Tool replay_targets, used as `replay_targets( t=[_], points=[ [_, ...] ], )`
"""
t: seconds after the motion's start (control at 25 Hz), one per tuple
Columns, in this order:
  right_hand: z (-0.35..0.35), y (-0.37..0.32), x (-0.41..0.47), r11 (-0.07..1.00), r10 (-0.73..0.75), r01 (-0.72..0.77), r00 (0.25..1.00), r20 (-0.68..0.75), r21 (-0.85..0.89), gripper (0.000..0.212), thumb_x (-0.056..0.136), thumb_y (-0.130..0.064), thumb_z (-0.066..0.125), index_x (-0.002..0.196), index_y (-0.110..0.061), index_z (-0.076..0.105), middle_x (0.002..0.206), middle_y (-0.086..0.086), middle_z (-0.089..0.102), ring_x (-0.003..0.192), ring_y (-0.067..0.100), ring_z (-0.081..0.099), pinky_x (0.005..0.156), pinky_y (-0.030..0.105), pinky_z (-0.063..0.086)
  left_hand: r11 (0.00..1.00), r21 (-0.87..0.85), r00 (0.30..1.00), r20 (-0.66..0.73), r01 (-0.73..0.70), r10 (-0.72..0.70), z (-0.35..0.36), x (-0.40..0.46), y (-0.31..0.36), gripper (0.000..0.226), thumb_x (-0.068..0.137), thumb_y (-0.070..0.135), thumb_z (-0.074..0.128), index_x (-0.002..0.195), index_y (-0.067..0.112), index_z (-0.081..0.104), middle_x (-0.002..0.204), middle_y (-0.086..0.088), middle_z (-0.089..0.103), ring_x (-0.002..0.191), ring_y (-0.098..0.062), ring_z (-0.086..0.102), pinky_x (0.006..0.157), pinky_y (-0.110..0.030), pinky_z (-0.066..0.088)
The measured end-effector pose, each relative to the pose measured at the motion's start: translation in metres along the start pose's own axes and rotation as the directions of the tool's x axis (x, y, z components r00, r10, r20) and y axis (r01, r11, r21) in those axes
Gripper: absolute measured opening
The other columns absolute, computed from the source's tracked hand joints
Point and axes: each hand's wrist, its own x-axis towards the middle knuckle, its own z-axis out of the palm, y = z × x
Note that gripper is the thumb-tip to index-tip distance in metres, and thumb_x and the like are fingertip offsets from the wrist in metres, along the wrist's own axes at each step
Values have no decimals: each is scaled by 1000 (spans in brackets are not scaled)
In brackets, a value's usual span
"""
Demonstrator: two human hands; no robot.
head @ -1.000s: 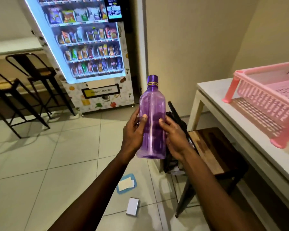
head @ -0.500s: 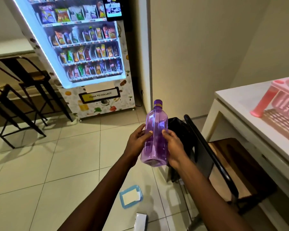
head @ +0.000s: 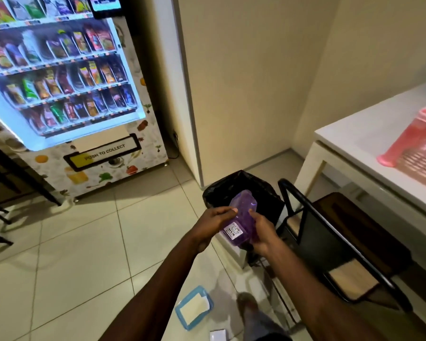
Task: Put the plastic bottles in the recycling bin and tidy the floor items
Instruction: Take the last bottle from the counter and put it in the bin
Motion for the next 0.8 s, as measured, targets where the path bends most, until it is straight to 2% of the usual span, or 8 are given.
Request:
replay_targets(
  t=[0.16, 0.32, 0.4, 0.48, 0.56, 0.64, 0.72, 0.8],
  points=[
    [2, -6, 86, 974, 225, -225, 970, -86, 16, 33, 104, -21, 43, 113, 1, 66, 93, 21, 71, 80, 33, 64, 75, 41, 52, 982, 122, 989, -52, 146, -140, -3, 88, -25, 9, 91, 16, 70, 96, 17, 77, 92, 0, 77, 85, -10, 69, 75, -20, 53],
    [12, -1, 189, 946, 325, -320, 928, -180, 58, 32, 105, -26, 45, 101, -2, 66, 74, 18, 73, 70, 31, 67, 62, 40, 60, 942, 251, 961, -218, 223, -169, -6, 182, -55, 28, 88, 7, 66, 114, 14, 74, 109, -3, 75, 97, -17, 70, 86, -29, 54],
    [15, 9, 231, 946, 324, -315, 912, -250, 78, 33, 104, -31, 48, 99, -4, 67, 80, 17, 71, 70, 31, 63, 72, 43, 56, 934, 277, 949, -281, 225, -146, -11, 220, -74, 33, 84, 1, 60, 109, 17, 76, 108, 0, 76, 97, -13, 69, 83, -21, 52],
    [18, 21, 265, 934, 356, -349, 895, -268, 77, 37, 102, -34, 48, 87, -6, 67, 67, 14, 69, 60, 28, 51, 66, 39, 51, 911, 347, 947, -300, 222, -116, -21, 256, -85, 35, 82, 0, 59, 107, 17, 76, 109, 2, 75, 95, -8, 67, 78, -12, 49],
    [17, 23, 299, 927, 376, -364, 891, -255, 93, 35, 101, -32, 49, 82, -7, 64, 53, 9, 61, 46, 22, 45, 55, 30, 50, 904, 380, 961, -255, 198, -103, -32, 298, -99, 34, 81, 1, 61, 110, 14, 75, 108, -2, 76, 94, -11, 67, 82, -17, 50],
    [14, 32, 334, 913, 407, -375, 861, -306, 159, 32, 102, -30, 52, 84, -6, 65, 48, 7, 60, 35, 19, 53, 49, 27, 54, 906, 380, 976, -181, 184, -122, -37, 334, -111, 35, 81, 2, 64, 115, 5, 72, 110, -12, 74, 98, -22, 69, 91, -32, 54],
    [15, 39, 355, 909, 410, -340, 834, -371, 240, 31, 102, -30, 54, 101, -2, 68, 58, 11, 69, 43, 21, 64, 45, 27, 55, 915, 354, 975, -175, 193, -138, -41, 358, -128, 40, 83, -1, 65, 123, 1, 66, 119, -20, 69, 108, -32, 67, 97, -45, 52],
    [18, 58, 380, 917, 386, -292, 825, -414, 272, 35, 103, -29, 55, 115, 1, 68, 74, 14, 76, 57, 24, 71, 45, 29, 56, 918, 324, 969, -162, 229, -184, -43, 377, -149, 42, 87, -2, 61, 129, 5, 62, 126, -17, 66, 116, -33, 63, 100, -46, 51]
  ],
)
